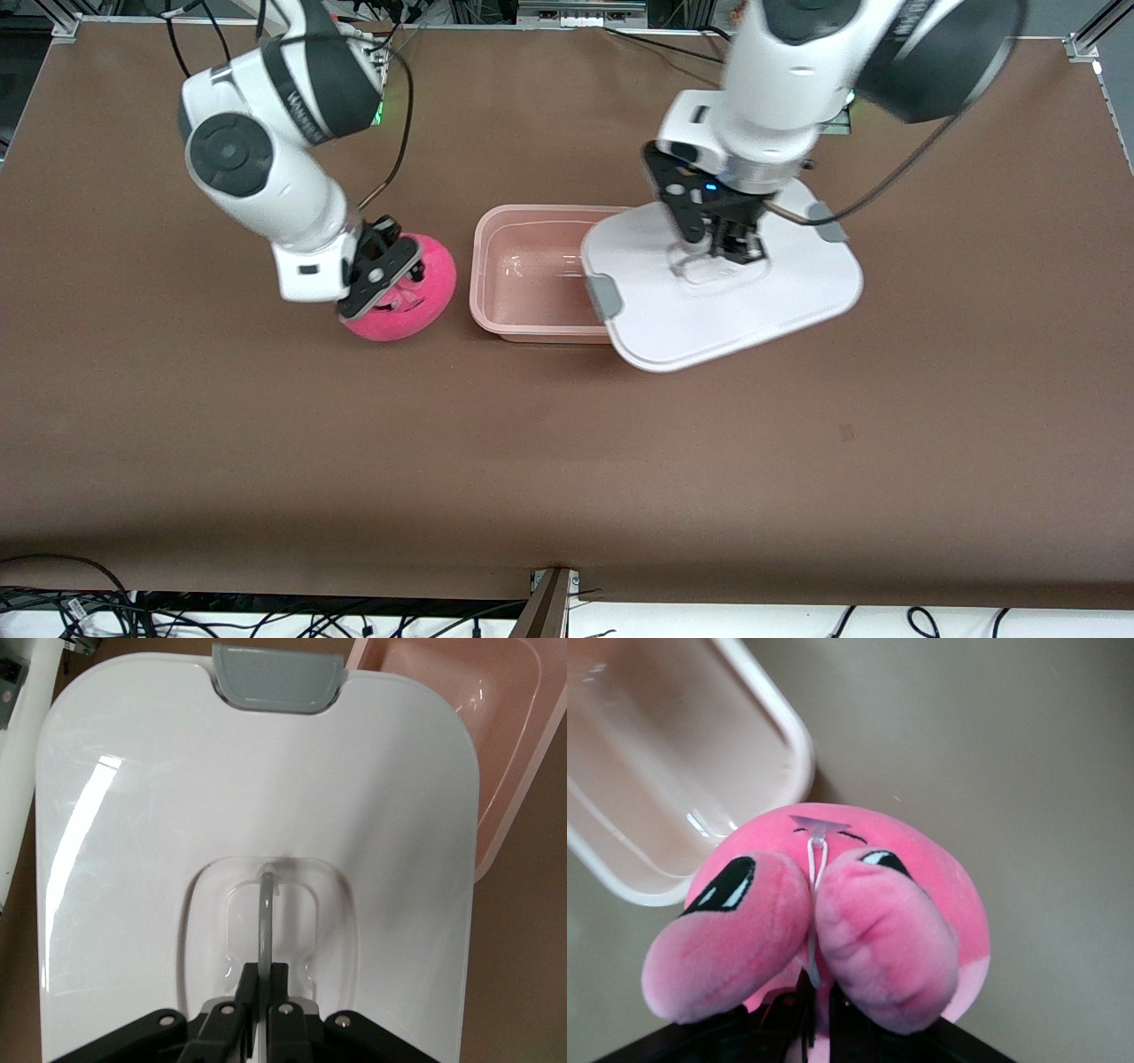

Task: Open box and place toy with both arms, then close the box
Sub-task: 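Carry the pink toy into the open pink box with the right gripper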

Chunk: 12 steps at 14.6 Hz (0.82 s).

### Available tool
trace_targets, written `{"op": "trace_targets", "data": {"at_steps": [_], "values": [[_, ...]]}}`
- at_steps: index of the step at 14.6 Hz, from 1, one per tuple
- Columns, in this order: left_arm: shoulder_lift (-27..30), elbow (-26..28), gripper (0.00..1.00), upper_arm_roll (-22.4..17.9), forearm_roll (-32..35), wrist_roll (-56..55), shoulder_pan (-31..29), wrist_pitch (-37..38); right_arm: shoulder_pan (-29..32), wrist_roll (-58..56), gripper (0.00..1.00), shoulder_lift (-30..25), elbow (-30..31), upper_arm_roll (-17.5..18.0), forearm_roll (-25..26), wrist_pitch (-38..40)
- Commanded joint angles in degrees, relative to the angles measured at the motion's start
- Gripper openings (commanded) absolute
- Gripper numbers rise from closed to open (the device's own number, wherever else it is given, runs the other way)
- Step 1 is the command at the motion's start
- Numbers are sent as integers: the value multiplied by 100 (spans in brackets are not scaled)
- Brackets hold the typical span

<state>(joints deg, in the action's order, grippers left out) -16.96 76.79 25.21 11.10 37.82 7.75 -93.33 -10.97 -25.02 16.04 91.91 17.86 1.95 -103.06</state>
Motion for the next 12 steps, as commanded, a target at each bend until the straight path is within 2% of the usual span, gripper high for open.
{"op": "trace_targets", "data": {"at_steps": [1,2,4,6,10,12], "values": [[26,-173,0,27,-90,900,-466,280,17,-433,0,66,-174,462,288,154],[17,-164,0,36,-90,1155,-633,289,-88,-451,0,84,-174,594,437,154],[-27,-138,0,36,-99,1508,-853,281,-491,-443,0,119,-183,613,745,146],[-114,-129,0,27,-90,1649,-959,281,-747,-408,0,241,-183,613,834,102],[-185,-164,0,27,-37,1649,-933,254,-862,-399,0,382,-200,613,843,-47],[-185,-164,0,27,-64,1658,-951,254,-906,-390,0,531,-209,613,1000,-135]]}}
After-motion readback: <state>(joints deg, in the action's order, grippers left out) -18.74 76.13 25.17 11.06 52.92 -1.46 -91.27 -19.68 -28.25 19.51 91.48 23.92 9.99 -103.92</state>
